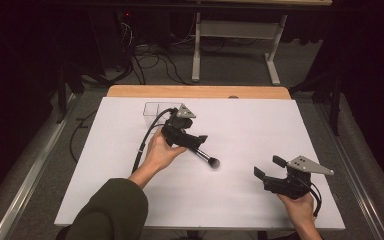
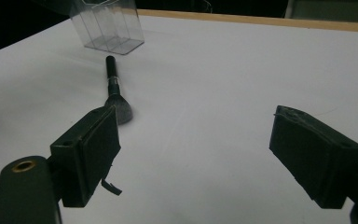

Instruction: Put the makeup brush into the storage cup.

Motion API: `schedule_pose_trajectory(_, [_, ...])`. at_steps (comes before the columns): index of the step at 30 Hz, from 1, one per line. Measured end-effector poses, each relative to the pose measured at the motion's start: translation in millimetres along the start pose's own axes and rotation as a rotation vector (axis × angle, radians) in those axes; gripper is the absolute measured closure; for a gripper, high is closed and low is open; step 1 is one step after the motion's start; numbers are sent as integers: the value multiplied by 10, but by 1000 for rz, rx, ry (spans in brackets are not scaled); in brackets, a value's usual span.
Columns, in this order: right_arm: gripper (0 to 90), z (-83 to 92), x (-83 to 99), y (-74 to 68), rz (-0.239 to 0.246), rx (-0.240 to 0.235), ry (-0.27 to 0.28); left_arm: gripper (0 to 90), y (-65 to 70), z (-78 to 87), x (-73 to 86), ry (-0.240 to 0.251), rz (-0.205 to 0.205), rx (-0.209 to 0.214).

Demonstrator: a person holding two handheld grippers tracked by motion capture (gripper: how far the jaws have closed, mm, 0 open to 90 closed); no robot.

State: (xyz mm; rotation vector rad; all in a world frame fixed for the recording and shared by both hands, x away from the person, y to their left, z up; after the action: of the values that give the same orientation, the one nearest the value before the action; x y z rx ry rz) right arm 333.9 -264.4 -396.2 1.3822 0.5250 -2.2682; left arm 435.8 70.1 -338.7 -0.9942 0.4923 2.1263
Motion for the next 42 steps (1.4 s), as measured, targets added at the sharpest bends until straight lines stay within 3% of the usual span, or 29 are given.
schedule_pose_trajectory(9, [172,0,4,2,-4,-2,-3,275,-51,14,-21,-32,9,17])
schedule_pose_trajectory(37, [172,-2,0,0,4,-1,-3,252,-23,-110,-120,-199,-69,49])
schedule_pose_trajectory(42, [172,-2,-1,1,4,-4,-4,250,-49,-111,-139,-214,-64,61])
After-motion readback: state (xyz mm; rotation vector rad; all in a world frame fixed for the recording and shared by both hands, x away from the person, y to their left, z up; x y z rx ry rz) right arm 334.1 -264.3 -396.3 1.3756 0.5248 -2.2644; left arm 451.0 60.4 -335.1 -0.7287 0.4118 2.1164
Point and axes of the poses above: each handheld gripper's, and its own axes: z roughly backward along the jaws, x roughly out of its underside, y roughly to its right, the point moved 1 cm from there along -z, roughly forward along the jaws, and after that the axes turned 1 degree about x, right-handed, at the moved point
